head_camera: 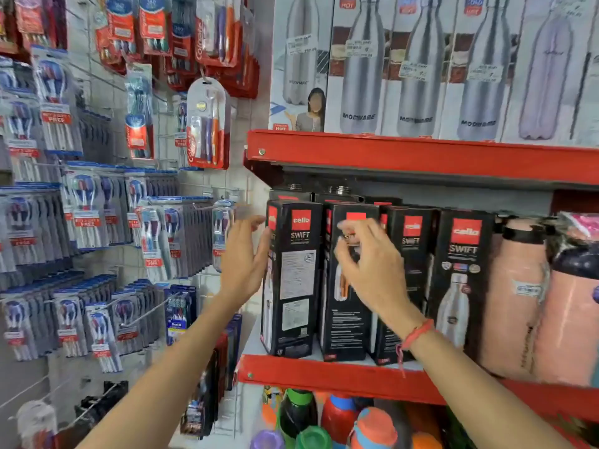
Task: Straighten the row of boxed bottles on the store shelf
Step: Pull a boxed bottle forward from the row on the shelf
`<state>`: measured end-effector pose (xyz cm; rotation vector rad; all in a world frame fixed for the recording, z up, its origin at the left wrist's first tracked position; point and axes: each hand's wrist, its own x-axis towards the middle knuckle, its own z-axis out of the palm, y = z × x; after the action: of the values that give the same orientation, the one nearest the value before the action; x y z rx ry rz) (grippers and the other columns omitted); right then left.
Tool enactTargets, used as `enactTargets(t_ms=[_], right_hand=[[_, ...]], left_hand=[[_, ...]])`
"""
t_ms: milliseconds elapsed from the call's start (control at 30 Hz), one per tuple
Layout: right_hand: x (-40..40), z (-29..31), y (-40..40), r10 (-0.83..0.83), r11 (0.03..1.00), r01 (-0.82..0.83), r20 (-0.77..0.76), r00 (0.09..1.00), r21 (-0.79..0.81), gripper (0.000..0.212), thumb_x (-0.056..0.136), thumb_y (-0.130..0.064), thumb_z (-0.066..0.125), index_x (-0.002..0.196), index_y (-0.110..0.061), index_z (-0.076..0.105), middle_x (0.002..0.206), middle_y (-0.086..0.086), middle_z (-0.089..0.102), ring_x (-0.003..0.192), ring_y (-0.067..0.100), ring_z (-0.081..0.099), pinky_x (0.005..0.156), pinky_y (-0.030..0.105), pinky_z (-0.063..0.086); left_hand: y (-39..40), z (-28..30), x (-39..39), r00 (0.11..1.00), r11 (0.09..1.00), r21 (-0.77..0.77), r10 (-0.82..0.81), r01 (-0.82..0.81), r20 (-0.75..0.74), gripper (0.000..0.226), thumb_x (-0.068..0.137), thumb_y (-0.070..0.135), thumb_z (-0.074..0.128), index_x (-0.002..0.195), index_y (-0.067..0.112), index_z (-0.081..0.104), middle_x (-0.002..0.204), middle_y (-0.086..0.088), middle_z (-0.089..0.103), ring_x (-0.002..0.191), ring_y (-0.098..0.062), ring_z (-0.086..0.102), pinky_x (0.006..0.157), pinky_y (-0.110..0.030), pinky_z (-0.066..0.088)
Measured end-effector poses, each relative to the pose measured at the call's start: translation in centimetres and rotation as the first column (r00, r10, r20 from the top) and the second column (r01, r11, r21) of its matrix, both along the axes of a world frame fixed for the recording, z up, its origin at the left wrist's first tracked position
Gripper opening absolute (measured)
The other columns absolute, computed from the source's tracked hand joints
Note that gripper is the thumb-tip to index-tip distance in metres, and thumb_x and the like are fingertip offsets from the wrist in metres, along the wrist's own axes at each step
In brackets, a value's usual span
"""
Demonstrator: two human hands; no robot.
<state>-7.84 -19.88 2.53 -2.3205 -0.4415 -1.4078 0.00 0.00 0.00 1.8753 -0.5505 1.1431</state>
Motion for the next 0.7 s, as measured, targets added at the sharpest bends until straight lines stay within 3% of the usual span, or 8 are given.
enactTargets(t_ms=[100,200,333,400,500,533,600,700], right_hand=[[2.7,-2.6,2.4,0.076,0.992,-0.054,-0.212,0.974,0.111,0.045,0.091,-0.037,0.051,0.133,-0.02,0.048,0.128,-0.002,0.054,0.108,0.014,0.06,0.088,0.041,0.054],[4.5,-5.4,4.9,0.022,0.996,0.016,-0.418,0.908,0.087,0.081,0.09,-0.046,0.052,0.153,-0.018,0.011,0.153,0.004,0.03,0.135,0.023,0.039,0.111,0.044,0.035],[5.9,-7.9,7.3,0.047,0.987,0.04,-0.506,0.861,0.158,0.113,0.085,-0.053,0.058,0.14,-0.03,-0.038,0.16,0.013,0.01,0.13,0.031,0.047,0.097,0.038,0.043],[6.4,-8.3,7.9,0.011,0.987,0.067,-0.471,0.882,0.148,0.114,0.085,-0.052,0.058,0.132,-0.031,-0.043,0.154,0.016,0.015,0.125,0.031,0.048,0.095,0.035,0.043],[6.8,-7.5,7.6,0.058,0.981,0.035,-0.461,0.886,0.189,0.115,0.084,-0.051,0.06,0.135,-0.033,-0.042,0.149,0.015,0.022,0.111,0.029,0.057,0.09,0.032,0.043],[6.7,-7.1,7.3,0.084,0.98,0.012,-0.472,0.877,0.198,0.115,0.084,-0.051,0.06,0.137,-0.034,-0.041,0.151,0.014,0.021,0.109,0.027,0.059,0.089,0.03,0.042],[6.4,-6.0,6.6,0.14,0.978,-0.046,-0.479,0.867,0.203,0.115,0.084,-0.05,0.061,0.139,-0.036,-0.038,0.154,0.007,0.017,0.11,0.017,0.056,0.086,0.023,0.037],[5.9,-4.0,5.2,0.282,0.953,-0.182,-0.498,0.82,0.24,0.116,0.083,-0.046,0.066,0.139,-0.043,-0.035,0.151,-0.008,0.018,0.11,-0.003,0.036,0.091,0.012,0.027]], left_hand=[[0.5,-1.7,3.3,0.961,0.985,-0.142,-0.133,0.101,-0.241,0.047,0.099,0.042,0.042,0.133,0.01,0.044,0.129,-0.007,0.052,0.113,-0.016,0.05,0.096,-0.029,0.037],[0.7,-3.6,5.6,0.836,0.95,-0.217,-0.301,0.223,-0.459,0.062,0.093,0.056,0.04,0.139,0.015,0.037,0.134,-0.003,0.049,0.118,-0.017,0.05,0.099,-0.034,0.041],[0.8,-4.6,6.4,0.606,0.867,-0.293,-0.493,0.404,-0.624,0.066,0.089,0.07,0.028,0.141,0.032,0.041,0.14,0.012,0.048,0.128,-0.01,0.044,0.112,-0.038,0.032],[0.6,-4.4,6.0,0.559,0.841,-0.303,-0.529,0.449,-0.639,0.063,0.089,0.07,0.025,0.14,0.037,0.042,0.134,0.015,0.054,0.125,-0.006,0.049,0.108,-0.032,0.036],[0.6,-3.4,5.0,0.598,0.834,-0.31,-0.546,0.457,-0.587,0.035,0.096,0.054,0.03,0.119,0.04,0.053,0.103,0.024,0.062,0.088,0.015,0.062,0.073,-0.006,0.048],[0.8,-3.0,4.6,0.611,0.834,-0.301,-0.546,0.463,-0.573,0.024,0.098,0.049,0.032,0.107,0.041,0.054,0.094,0.025,0.061,0.078,0.018,0.062,0.063,-0.003,0.048],[1.3,-2.3,4.0,0.636,0.832,-0.283,-0.55,0.478,-0.542,0.017,0.098,0.043,0.037,0.097,0.042,0.053,0.089,0.022,0.065,0.076,0.014,0.065,0.06,-0.005,0.05],[2.6,-1.5,3.0,0.64,0.805,-0.28,-0.588,0.523,-0.495,0.02,0.096,0.037,0.046,0.113,0.036,0.056,0.103,0.012,0.074,0.092,0.001,0.07,0.068,-0.014,0.056]])
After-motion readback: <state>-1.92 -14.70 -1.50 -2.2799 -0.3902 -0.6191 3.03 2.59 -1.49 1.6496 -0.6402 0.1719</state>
